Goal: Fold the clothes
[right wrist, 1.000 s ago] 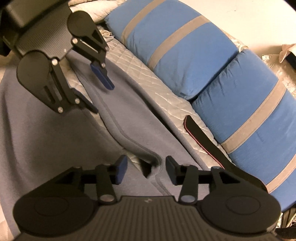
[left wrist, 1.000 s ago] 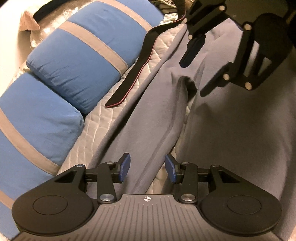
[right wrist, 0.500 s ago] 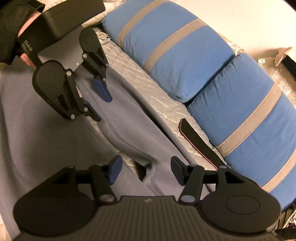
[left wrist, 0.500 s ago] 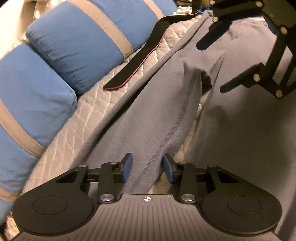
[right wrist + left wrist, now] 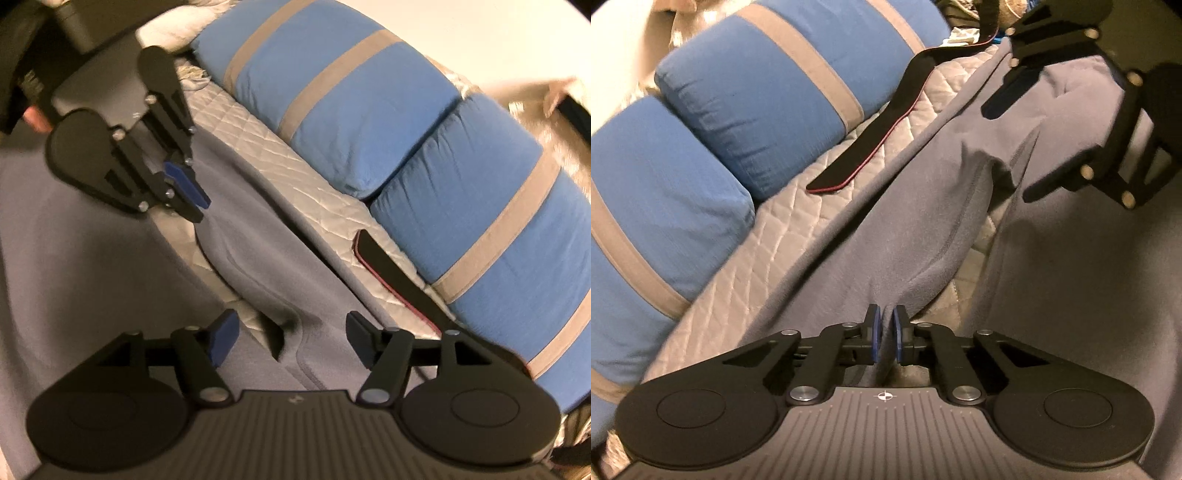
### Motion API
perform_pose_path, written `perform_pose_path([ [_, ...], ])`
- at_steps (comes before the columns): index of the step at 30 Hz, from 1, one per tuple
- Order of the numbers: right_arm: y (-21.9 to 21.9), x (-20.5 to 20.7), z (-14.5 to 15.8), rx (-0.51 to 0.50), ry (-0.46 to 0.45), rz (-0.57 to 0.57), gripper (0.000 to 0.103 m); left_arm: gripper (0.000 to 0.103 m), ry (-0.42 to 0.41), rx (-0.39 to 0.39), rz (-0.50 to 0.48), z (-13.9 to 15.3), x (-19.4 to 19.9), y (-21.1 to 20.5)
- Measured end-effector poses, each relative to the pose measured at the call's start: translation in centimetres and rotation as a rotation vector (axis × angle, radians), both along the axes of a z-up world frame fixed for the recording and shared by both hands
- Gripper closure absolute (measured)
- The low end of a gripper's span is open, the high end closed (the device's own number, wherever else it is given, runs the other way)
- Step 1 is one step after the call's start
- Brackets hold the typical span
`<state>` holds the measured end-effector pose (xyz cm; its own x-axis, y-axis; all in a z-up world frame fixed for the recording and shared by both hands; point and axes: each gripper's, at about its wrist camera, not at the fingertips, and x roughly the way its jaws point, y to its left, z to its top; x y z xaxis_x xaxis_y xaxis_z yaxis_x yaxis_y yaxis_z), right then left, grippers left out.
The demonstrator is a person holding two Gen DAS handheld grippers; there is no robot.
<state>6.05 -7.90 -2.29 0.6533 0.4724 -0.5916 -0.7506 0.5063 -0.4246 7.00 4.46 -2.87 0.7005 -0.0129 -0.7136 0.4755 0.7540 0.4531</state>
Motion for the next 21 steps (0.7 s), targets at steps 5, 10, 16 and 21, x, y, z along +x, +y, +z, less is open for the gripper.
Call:
perform_pose_path([
  [5, -0.6, 1.7, 0.7, 0.091, 0.074, -0.045, 0.029, 0.093, -0.028, 0.027, 0.014, 0.3, -0.2, 0.1],
  [10, 0.0, 3.3, 0.6, 0.151, 0.130, -0.056, 0.038, 0.071, -0.021, 0.017, 0.003, 0.6, -0.3, 0.0],
  [16, 1.6, 4.7, -0.9, 0.099, 0.166, -0.028, 0.043, 0.071, -0.042, 0.032, -0.032, 0.3, -0.8, -1.0],
  [21, 2.2, 4.9, -1.8, 0.048, 0.175, -0.007, 0.051, 0.071, -0.061, 0.040, -0.023, -0.2, -0.8, -1.0],
])
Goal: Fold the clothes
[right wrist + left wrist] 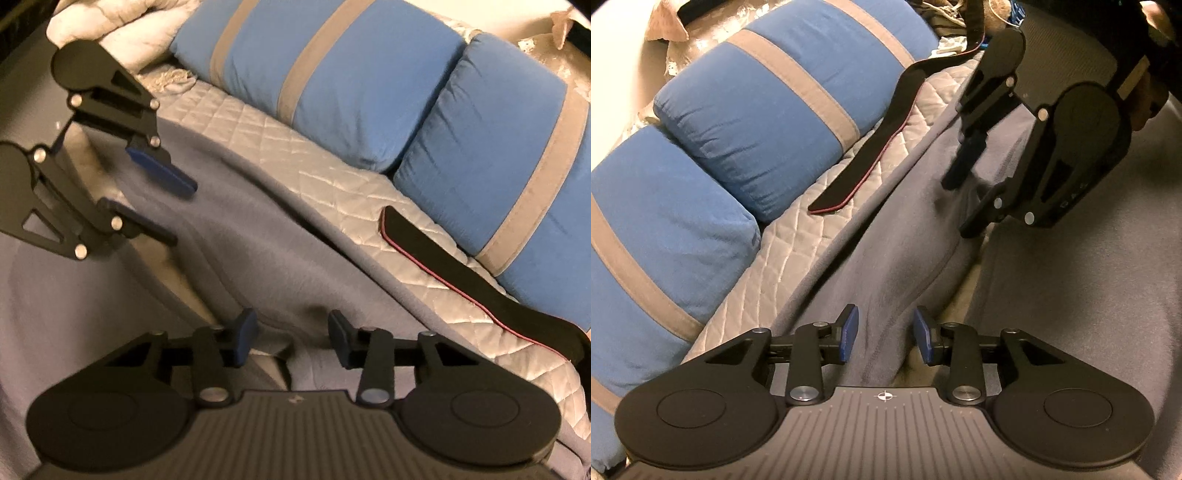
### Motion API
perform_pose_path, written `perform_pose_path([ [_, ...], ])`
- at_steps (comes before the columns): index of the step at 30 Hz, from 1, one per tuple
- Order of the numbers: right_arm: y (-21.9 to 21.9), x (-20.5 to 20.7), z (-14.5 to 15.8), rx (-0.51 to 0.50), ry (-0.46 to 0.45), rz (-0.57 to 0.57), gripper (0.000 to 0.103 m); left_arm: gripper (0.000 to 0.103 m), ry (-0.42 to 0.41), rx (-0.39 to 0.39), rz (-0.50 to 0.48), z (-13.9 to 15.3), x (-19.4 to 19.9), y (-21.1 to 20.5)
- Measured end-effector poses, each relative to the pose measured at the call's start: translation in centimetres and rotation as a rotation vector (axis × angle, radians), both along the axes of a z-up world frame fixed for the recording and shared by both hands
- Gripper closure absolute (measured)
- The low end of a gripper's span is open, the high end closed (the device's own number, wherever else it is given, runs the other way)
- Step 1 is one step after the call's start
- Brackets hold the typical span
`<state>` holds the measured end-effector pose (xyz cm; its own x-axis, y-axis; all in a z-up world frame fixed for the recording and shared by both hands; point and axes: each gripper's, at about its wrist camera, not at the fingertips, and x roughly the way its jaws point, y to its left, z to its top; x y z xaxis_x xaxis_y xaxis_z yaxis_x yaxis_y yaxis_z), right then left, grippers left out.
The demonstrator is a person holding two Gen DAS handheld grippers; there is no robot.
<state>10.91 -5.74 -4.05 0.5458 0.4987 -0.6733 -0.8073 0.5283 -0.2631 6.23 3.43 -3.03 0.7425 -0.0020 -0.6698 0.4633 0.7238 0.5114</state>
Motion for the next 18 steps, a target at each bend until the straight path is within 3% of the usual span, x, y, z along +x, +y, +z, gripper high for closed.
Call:
perform_pose_path([
  [9, 0.5, -0.8, -0.8, -0.073, -0.047, 0.077, 0.090, 0.071, -0.038, -0.007, 0.013, 0.0, 0.2, -0.2],
  [18, 0.2, -2.1, 0.7, -0.028, -0.184, 0.076, 0.094, 0.071, -0.045, -0.026, -0.047, -1.0, 0.6, -1.5],
])
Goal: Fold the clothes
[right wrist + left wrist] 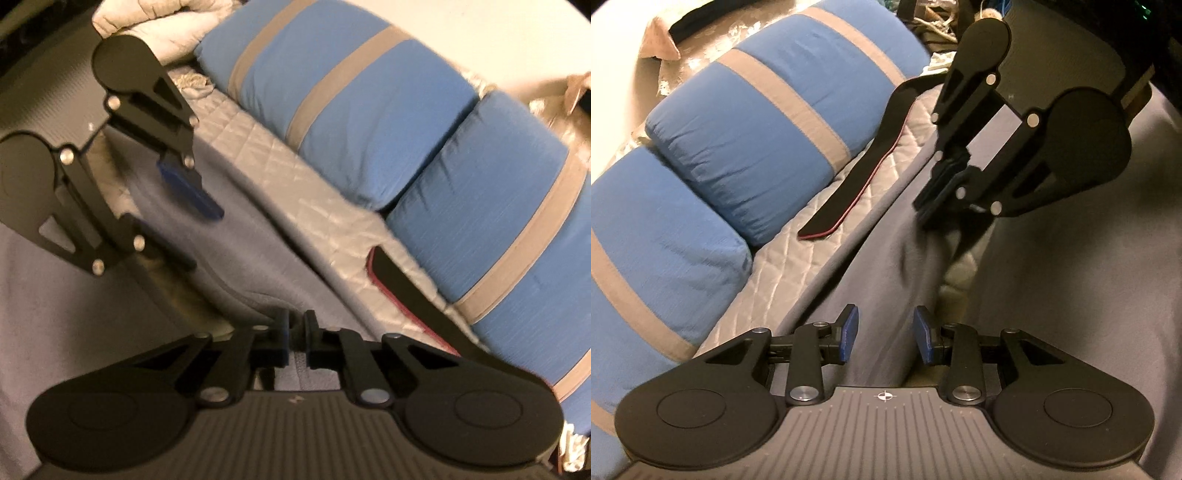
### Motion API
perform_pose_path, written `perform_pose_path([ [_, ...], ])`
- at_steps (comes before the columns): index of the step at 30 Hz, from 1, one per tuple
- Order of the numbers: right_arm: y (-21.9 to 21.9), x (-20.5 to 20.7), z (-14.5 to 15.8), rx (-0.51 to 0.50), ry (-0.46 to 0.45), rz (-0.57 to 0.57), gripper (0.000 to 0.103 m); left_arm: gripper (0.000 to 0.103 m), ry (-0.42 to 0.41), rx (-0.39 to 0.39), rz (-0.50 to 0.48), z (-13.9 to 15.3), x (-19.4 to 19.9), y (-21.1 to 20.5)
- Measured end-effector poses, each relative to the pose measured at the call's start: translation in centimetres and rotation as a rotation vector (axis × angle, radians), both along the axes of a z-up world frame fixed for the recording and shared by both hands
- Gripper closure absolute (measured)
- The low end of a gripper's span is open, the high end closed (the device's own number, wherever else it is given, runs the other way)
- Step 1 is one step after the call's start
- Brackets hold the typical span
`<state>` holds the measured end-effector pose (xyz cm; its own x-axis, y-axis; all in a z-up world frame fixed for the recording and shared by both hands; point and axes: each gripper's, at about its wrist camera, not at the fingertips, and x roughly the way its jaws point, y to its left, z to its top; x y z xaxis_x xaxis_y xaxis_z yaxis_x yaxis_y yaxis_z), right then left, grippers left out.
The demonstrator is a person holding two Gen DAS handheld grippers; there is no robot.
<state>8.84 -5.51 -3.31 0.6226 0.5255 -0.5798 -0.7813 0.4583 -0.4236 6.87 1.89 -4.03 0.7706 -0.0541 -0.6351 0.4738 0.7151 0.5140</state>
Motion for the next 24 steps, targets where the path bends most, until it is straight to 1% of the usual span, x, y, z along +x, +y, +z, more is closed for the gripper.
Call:
perform_pose_path([
  [5, -0.3, -0.2, 0.2, -0.003, -0.030, 0.019, 0.094, 0.071, 0.000, -0.030, -0.019, 0.0, 0.6, -0.3],
  [14, -0.6, -0.6, 0.8, -0.003, -0.053, 0.043, 0.094, 0.072, 0.022, -0.006, -0.025, -1.0, 1.6, -0.4],
  [18, -0.7, -0.8, 0.9, -0.009, -0.058, 0.055, 0.095, 0.073, 0.032, -0.011, -0.019, -1.2, 2.1, -0.3],
  [23, -0.8, -0.9, 1.0, -0.012, -0.060, 0.063, 0.095, 0.084, 0.037, -0.009, -0.026, -1.2, 2.4, -0.3],
  [24, -0.9, -1.0, 1.1, -0.012, -0.060, 0.063, 0.095, 0.088, 0.035, -0.007, -0.029, -1.2, 2.4, -0.3],
])
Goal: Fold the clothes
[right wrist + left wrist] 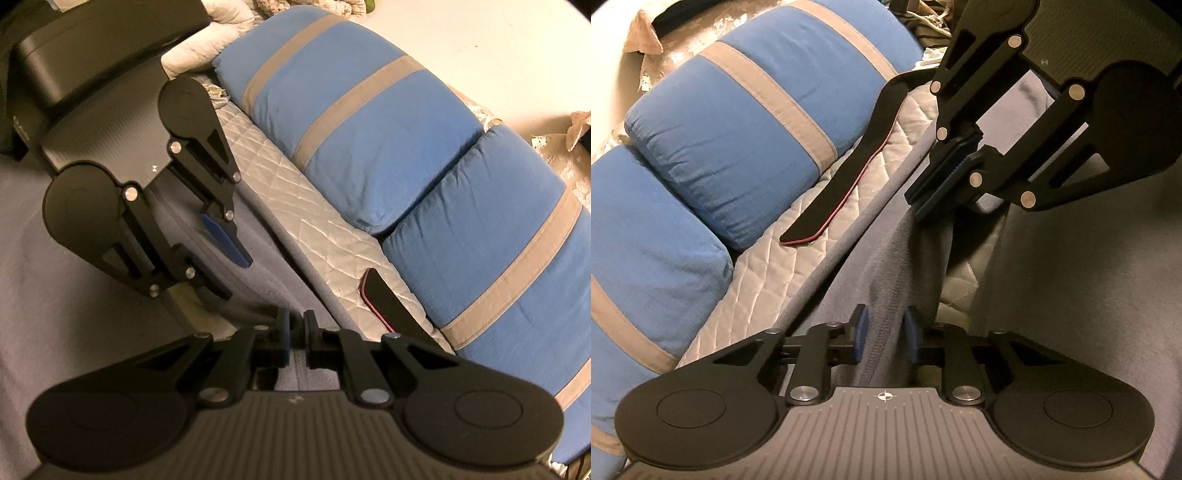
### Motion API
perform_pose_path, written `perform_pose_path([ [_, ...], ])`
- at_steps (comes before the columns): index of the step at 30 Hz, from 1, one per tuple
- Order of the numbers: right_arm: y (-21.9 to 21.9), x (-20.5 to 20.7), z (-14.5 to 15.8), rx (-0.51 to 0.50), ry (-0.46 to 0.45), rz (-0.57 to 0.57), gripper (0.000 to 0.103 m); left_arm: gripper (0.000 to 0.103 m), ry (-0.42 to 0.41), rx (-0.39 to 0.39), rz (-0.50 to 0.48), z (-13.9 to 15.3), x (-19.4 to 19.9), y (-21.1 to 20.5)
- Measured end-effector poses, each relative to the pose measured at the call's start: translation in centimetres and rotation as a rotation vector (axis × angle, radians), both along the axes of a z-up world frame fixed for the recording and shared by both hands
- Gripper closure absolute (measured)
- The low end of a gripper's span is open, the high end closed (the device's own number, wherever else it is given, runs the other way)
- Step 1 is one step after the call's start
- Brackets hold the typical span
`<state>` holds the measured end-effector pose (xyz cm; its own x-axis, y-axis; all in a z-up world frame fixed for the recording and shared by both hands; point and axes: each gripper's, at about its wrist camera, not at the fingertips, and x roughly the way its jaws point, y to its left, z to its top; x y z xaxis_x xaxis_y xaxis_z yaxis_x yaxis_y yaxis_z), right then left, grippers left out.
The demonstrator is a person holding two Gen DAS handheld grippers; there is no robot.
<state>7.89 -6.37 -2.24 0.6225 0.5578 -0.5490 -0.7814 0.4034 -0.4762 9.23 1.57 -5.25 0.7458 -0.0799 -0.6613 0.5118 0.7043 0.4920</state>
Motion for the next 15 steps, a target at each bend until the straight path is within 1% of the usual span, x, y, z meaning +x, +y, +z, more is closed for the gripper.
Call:
perform_pose_path([
  [1, 0.0, 0.0, 0.0, 0.000, 0.000, 0.000, 0.095, 0.092, -0.004, 0.004, -0.002, 0.0, -0.1, 0.0],
  [3, -0.1, -0.2, 0.1, -0.001, 0.000, 0.001, 0.095, 0.095, -0.015, 0.016, -0.008, 0.1, -0.3, -0.1],
  [6, -0.2, -0.2, 0.0, -0.005, 0.001, 0.000, 0.093, 0.096, -0.040, 0.032, -0.017, 0.3, -0.7, -0.1],
  [7, -0.2, -0.2, 0.1, -0.006, 0.002, -0.001, 0.079, 0.096, -0.049, 0.036, -0.018, 0.4, -0.8, -0.2],
  [10, -0.2, -0.5, -0.1, -0.015, -0.024, 0.001, 0.054, 0.096, -0.066, 0.033, -0.016, 0.9, -1.2, -0.1],
  [11, -0.2, -0.7, -0.1, -0.019, -0.031, 0.007, 0.052, 0.096, -0.071, 0.029, -0.013, 1.0, -1.3, -0.1],
  [15, -0.3, -1.0, -0.2, -0.034, -0.043, 0.020, 0.052, 0.096, -0.092, 0.024, -0.003, 1.4, -1.3, 0.0],
])
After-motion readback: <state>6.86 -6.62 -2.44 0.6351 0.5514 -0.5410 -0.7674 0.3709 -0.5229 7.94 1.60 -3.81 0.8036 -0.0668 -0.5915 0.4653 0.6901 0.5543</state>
